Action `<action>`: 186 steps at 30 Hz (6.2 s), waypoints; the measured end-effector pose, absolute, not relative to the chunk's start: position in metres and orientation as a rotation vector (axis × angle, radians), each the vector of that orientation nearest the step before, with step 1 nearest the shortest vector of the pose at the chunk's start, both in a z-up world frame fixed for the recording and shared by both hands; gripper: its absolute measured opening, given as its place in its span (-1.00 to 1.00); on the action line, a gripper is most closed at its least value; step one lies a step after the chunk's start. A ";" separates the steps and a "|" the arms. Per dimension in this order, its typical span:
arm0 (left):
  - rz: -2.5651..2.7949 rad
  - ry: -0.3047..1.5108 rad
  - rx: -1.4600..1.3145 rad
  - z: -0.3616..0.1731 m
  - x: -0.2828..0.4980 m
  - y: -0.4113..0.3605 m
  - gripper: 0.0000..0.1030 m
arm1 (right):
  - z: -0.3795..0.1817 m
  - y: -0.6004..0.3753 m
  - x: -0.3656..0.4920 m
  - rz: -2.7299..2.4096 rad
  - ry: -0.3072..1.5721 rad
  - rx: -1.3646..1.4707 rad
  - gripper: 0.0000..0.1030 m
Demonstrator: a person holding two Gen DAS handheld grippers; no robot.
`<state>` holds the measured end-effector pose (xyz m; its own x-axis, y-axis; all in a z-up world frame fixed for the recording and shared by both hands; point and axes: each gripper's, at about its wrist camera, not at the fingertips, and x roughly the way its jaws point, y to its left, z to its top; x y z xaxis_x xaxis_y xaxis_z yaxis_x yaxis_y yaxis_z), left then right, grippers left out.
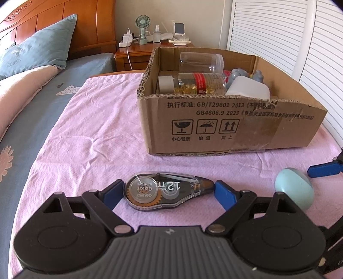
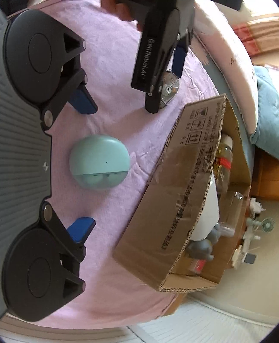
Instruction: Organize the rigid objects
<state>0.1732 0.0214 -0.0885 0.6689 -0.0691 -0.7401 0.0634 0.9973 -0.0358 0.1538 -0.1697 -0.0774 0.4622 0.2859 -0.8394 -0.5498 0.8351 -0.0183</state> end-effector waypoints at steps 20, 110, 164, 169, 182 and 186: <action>-0.077 0.842 -0.038 -0.087 0.171 0.025 0.75 | -0.076 -0.168 0.146 0.560 0.940 -0.312 1.00; -0.283 0.797 0.183 -0.007 0.323 -0.042 0.74 | 0.023 -0.221 0.189 0.230 0.860 -0.003 1.00; -0.045 0.801 0.059 0.037 0.128 -0.014 0.88 | 0.044 -0.195 0.119 -0.009 0.906 0.026 1.00; -0.043 0.800 0.059 0.037 0.128 -0.014 0.88 | 0.045 -0.194 0.118 -0.008 0.903 0.025 1.00; -0.037 0.803 0.056 0.037 0.128 -0.015 0.88 | 0.046 -0.195 0.119 -0.010 0.902 0.028 1.00; -0.036 0.800 0.056 0.037 0.128 -0.016 0.88 | 0.046 -0.195 0.119 -0.010 0.899 0.029 1.00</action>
<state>0.1280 -0.0155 0.0374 0.6961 -0.0107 -0.7179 0.0533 0.9979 0.0369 0.1186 -0.1947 0.0460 0.6226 0.0039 -0.7825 0.0207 0.9996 0.0215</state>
